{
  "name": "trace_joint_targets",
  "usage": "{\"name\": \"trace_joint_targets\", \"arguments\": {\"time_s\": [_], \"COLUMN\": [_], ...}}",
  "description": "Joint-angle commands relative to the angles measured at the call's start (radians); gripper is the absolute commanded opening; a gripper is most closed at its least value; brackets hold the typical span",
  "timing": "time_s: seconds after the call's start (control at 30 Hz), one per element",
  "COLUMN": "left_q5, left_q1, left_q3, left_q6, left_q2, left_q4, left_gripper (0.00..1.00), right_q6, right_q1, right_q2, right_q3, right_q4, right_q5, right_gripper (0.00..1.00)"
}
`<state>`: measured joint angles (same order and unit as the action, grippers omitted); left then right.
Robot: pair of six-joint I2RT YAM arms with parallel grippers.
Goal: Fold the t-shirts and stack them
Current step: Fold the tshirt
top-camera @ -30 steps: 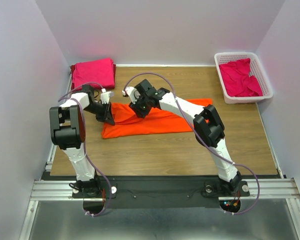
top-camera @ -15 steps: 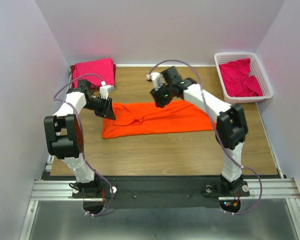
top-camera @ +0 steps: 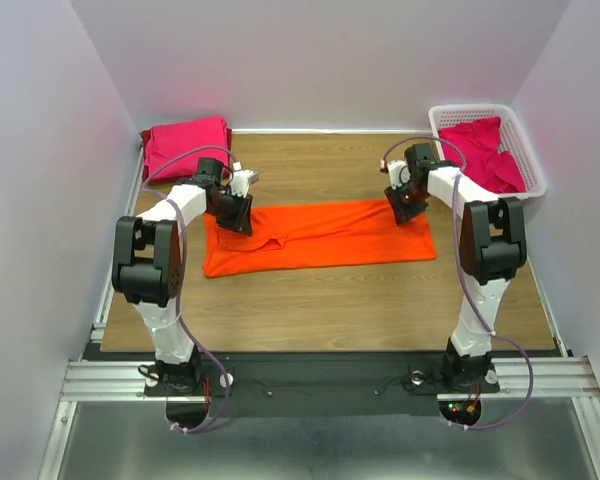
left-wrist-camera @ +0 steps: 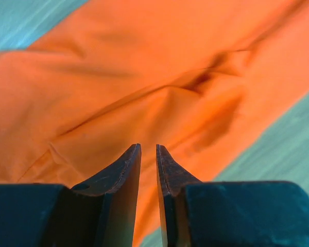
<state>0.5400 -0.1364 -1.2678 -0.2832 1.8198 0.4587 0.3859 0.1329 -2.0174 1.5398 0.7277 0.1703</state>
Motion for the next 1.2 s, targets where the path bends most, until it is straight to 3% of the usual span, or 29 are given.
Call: {"name": "trace_joint_targets", "arguments": {"time_s": [0.0,0.17,0.3,0.4,0.5,0.6,0.7,0.77,0.83,0.93,1.17], "left_q5": [-0.1,-0.166,-0.187,-0.146,-0.082,-0.065,-0.074,-0.066,-0.054,-0.026,-0.086], "left_q1": [-0.009,-0.02,-0.049,-0.089,-0.124,-0.134,-0.126,-0.12,-0.123,-0.123,-0.123], "left_q3": [-0.013,-0.077,-0.284,-0.555,-0.979,-1.139,-1.061,-0.87,-0.703,-0.574,-0.409], "left_q6": [0.036,0.013,-0.01,-0.053,-0.059,-0.025,0.009,0.051,0.111,0.154,0.268], "left_q2": [0.053,0.14,0.326,0.491,0.654,0.701,0.581,0.447,0.374,0.28,0.202], "left_q4": [-0.008,0.0,0.047,0.119,0.201,0.213,0.115,-0.004,-0.084,-0.123,-0.163], "left_gripper": [0.3,0.3,0.29,0.29,0.34,0.37,0.38,0.39,0.39,0.39,0.36], "right_q6": [0.062,0.113,0.16,0.197,0.174,0.151,0.137,0.145,0.122,0.081,0.053], "right_q1": [0.017,0.034,0.043,0.121,0.292,0.405,0.399,0.383,0.369,0.364,0.363], "right_q2": [-0.021,0.031,0.149,0.224,0.249,0.252,0.269,0.285,0.296,0.266,0.157], "right_q3": [-0.052,-0.176,-0.317,-0.397,-0.4,-0.287,-0.147,-0.11,-0.113,-0.144,-0.23], "right_q4": [0.022,0.111,0.206,0.289,0.344,0.407,0.437,0.426,0.371,0.277,0.121], "right_q5": [-0.054,-0.086,-0.086,-0.017,0.098,0.26,0.339,0.333,0.315,0.247,0.132], "right_gripper": [0.34,0.34,0.34,0.36,0.38,0.41,0.41,0.41,0.42,0.41,0.34]}}
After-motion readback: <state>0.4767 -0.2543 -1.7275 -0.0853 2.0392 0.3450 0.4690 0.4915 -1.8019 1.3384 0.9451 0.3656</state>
